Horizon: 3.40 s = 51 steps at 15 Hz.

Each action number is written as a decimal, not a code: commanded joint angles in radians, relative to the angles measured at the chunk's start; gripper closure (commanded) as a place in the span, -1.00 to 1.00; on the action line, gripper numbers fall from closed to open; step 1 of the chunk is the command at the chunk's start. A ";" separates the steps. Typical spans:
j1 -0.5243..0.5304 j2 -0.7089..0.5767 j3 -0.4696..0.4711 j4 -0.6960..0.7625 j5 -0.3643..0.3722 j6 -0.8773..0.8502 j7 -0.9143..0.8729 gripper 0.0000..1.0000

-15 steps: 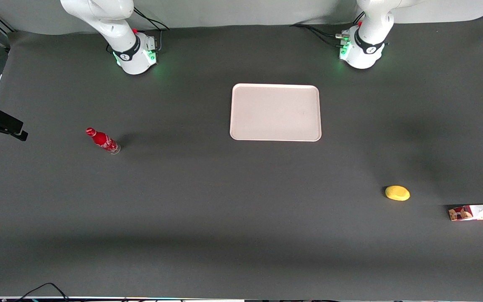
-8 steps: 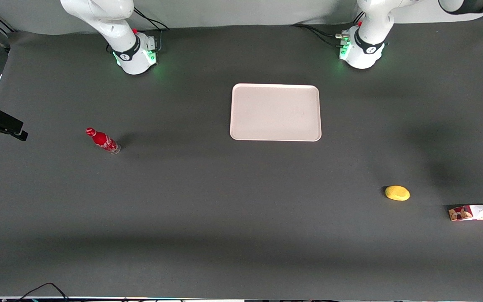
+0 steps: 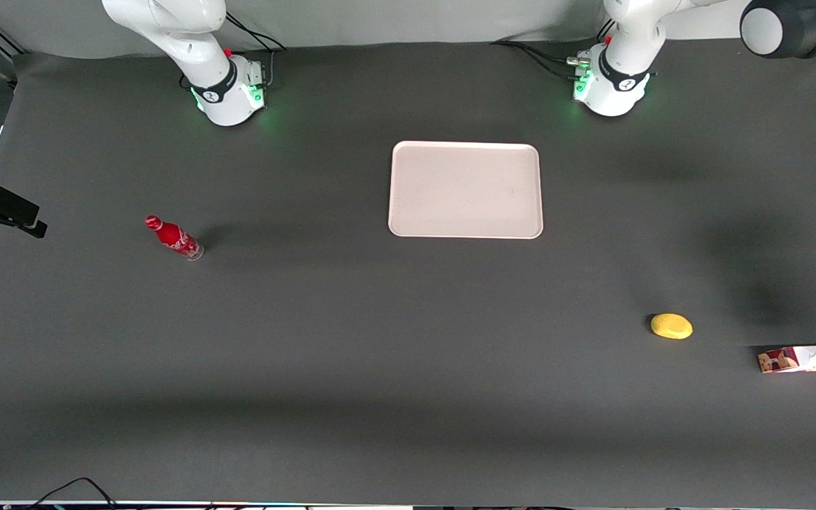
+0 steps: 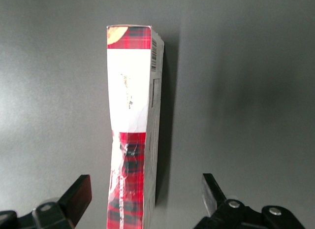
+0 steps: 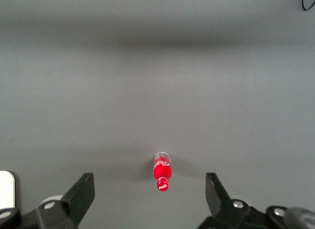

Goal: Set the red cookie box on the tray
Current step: 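Lower the open left gripper over the cookie box's narrow end, then close the left gripper on the box end and lift it upright, then carry the hanging cookie box with the left gripper over the pink tray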

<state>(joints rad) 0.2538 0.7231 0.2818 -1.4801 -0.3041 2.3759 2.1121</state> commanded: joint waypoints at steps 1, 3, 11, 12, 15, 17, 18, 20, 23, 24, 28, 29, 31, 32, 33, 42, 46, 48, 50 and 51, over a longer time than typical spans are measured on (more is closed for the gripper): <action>0.005 0.059 -0.007 0.047 -0.033 0.025 0.037 -1.00; 0.005 0.061 -0.007 0.046 -0.033 0.023 0.039 -1.00; 0.005 0.111 -0.010 0.060 -0.055 0.083 0.043 -1.00; 0.005 0.116 -0.010 0.060 -0.055 0.083 0.043 -1.00; 0.005 0.131 -0.019 0.060 -0.061 0.085 0.045 -1.00; 0.005 0.148 -0.027 0.060 -0.073 0.112 0.043 -1.00; 0.005 0.153 -0.030 0.060 -0.081 0.117 0.043 -1.00; 0.005 0.154 -0.030 0.061 -0.081 0.117 0.043 -0.96; 0.002 0.156 -0.030 0.072 -0.078 0.117 0.043 0.50; 0.004 0.156 -0.030 0.078 -0.079 0.117 0.042 0.93; 0.004 0.157 -0.032 0.080 -0.099 0.118 0.037 1.00; 0.001 0.151 -0.032 0.080 -0.099 0.109 0.036 1.00; -0.013 0.119 -0.030 0.080 -0.098 0.095 0.025 1.00; -0.022 0.090 -0.030 0.080 -0.092 0.089 0.016 1.00; -0.030 0.061 -0.027 0.078 -0.090 0.069 0.011 1.00; -0.053 -0.310 0.024 0.066 0.150 -0.334 -0.308 1.00; -0.090 -0.430 0.017 0.046 0.263 -0.487 -0.487 1.00; -0.145 -0.471 0.016 -0.021 0.266 -0.489 -0.626 1.00; -0.203 -0.530 0.014 -0.109 0.281 -0.495 -0.823 1.00; -0.238 -0.553 0.014 -0.152 0.281 -0.512 -0.928 1.00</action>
<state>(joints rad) 0.1131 0.2748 0.2904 -1.4767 -0.0552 1.8753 1.4437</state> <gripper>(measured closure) 0.899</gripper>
